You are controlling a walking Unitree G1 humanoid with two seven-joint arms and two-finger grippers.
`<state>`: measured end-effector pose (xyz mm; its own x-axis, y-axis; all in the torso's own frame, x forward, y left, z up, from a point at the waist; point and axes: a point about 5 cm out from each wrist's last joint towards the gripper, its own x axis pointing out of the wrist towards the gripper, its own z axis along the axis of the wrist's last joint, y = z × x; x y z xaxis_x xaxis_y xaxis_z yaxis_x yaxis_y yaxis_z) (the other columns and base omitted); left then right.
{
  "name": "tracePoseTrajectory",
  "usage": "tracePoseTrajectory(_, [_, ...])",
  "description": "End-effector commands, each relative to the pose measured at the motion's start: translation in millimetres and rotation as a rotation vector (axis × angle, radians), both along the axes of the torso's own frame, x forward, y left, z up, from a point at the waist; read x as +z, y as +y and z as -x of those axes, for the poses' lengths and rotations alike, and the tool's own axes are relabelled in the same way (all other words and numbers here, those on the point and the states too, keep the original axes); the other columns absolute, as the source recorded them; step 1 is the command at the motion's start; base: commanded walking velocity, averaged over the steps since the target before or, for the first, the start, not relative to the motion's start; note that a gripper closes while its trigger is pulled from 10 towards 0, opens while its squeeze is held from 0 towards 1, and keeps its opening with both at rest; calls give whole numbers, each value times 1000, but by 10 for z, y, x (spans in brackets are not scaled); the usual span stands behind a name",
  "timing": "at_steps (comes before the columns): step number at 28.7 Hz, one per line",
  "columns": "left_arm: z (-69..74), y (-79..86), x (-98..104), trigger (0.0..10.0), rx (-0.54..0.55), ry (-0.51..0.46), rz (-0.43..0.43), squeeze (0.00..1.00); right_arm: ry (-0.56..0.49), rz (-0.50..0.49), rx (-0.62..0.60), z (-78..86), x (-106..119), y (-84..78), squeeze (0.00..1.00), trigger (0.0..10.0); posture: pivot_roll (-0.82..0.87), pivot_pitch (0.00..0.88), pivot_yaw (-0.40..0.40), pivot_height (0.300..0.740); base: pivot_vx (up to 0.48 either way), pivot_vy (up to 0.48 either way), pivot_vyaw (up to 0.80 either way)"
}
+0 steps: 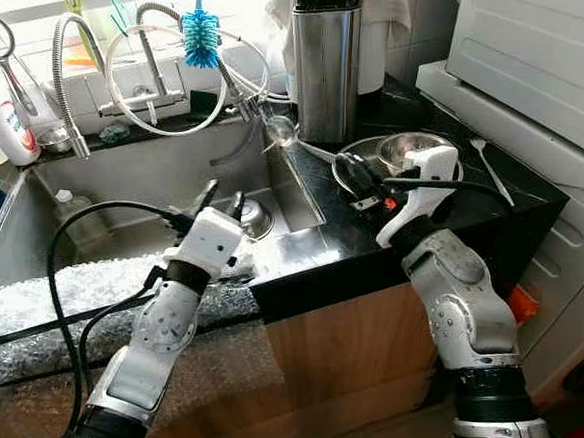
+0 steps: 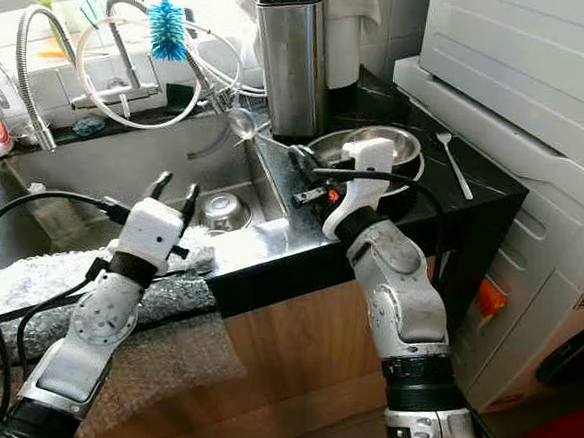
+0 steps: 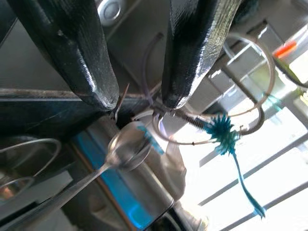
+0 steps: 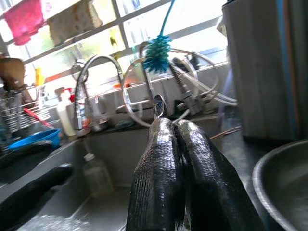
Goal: Kitchen organization
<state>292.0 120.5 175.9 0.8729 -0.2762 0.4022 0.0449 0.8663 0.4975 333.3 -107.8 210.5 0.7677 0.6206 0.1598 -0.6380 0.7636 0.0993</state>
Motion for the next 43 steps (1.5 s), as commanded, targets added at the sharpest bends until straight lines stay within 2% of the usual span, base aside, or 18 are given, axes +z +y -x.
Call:
tracePoseTrajectory(1, [7,8,82,10000,-7,-38,-20,0,-9,-12,70,46,74,109,0,10000,-99,0,129,740,0,0,0])
tracePoseTrajectory(10, [-5,-57,117,10000,-47,-63,-85,0,26,63,191,130,34,148,0,10000,-93,0,122,740,0,0,0])
tracePoseTrajectory(15, [-4,-60,117,10000,-47,-63,-86,0,31,61,195,132,35,146,0,10000,-93,0,122,740,0,0,0])
tracePoseTrajectory(20, [-13,-84,128,10000,-70,-68,-138,0,45,67,224,132,14,97,0,10000,-89,0,120,740,0,0,0])
tracePoseTrajectory(23, [-15,-59,139,10000,-65,-77,-176,0,45,48,240,135,45,61,0,10000,-88,0,120,740,0,0,0])
tracePoseTrajectory(26, [-39,-17,142,10000,-52,-81,-267,0,48,-18,256,138,92,27,0,10000,-87,0,117,740,0,0,0])
tracePoseTrajectory(33, [-46,-14,89,10000,-58,-69,-360,0,59,-120,273,139,159,-34,0,10000,-88,0,117,740,0,0,0])
tracePoseTrajectory(43, [-45,-37,115,10000,-50,-98,-418,0,88,-113,304,166,116,-40,0,10000,-86,0,109,740,0,0,0])
